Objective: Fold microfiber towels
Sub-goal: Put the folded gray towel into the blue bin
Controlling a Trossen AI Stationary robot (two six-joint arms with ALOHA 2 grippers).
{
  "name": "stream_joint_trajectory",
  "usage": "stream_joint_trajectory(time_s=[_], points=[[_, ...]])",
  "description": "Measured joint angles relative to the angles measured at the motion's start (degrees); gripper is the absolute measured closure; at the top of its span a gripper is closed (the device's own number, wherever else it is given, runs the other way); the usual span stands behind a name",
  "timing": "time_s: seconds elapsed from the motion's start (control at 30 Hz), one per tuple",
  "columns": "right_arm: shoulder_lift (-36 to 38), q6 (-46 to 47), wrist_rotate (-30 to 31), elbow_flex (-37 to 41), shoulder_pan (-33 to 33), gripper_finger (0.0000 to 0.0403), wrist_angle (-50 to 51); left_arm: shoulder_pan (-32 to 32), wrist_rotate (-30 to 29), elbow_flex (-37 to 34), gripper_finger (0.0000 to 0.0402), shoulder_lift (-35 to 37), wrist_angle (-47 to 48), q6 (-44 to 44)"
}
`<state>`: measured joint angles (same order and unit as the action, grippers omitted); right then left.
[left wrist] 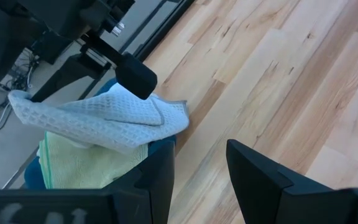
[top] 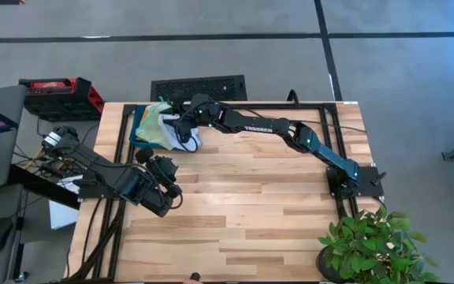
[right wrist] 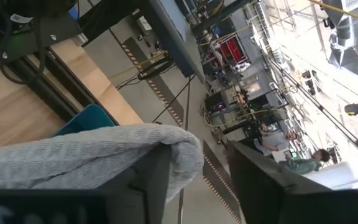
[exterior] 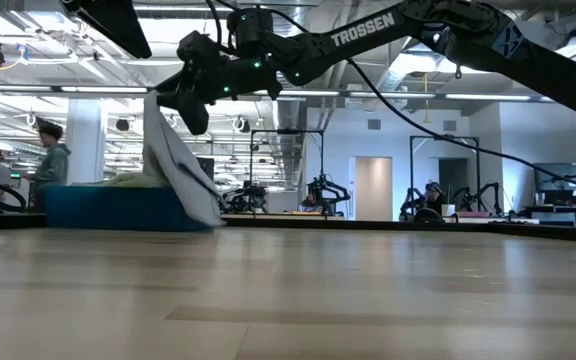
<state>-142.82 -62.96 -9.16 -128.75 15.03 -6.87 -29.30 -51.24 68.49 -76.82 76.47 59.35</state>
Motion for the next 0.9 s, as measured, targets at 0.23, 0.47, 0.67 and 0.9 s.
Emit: stream_joint_trajectory(time_s=[0.23,0.47,0.67,0.9], points=[[0.0,0.0,-1.4,0.0,-0.2,0.0187,0.5,0.0,0.0,0.0,0.0262,0.0,0.0,0.0],[0.0,-0.2,-8.2,0.1,-0.4,0.0190,5.6,0.0,1.3,0.0,0.0262,0.0,0.0,0.0],[0.2,5.2,-8.5,0.1,-0.3,0.0203,5.7,0.0,2.2,0.0,0.0262,0.0,0.0,0.0],[0.4,0.2,-9.0,0.1,-1.4,0.0223,17.3,0.0,2.7,0.0,0.0262,0.0,0.1,0.0]])
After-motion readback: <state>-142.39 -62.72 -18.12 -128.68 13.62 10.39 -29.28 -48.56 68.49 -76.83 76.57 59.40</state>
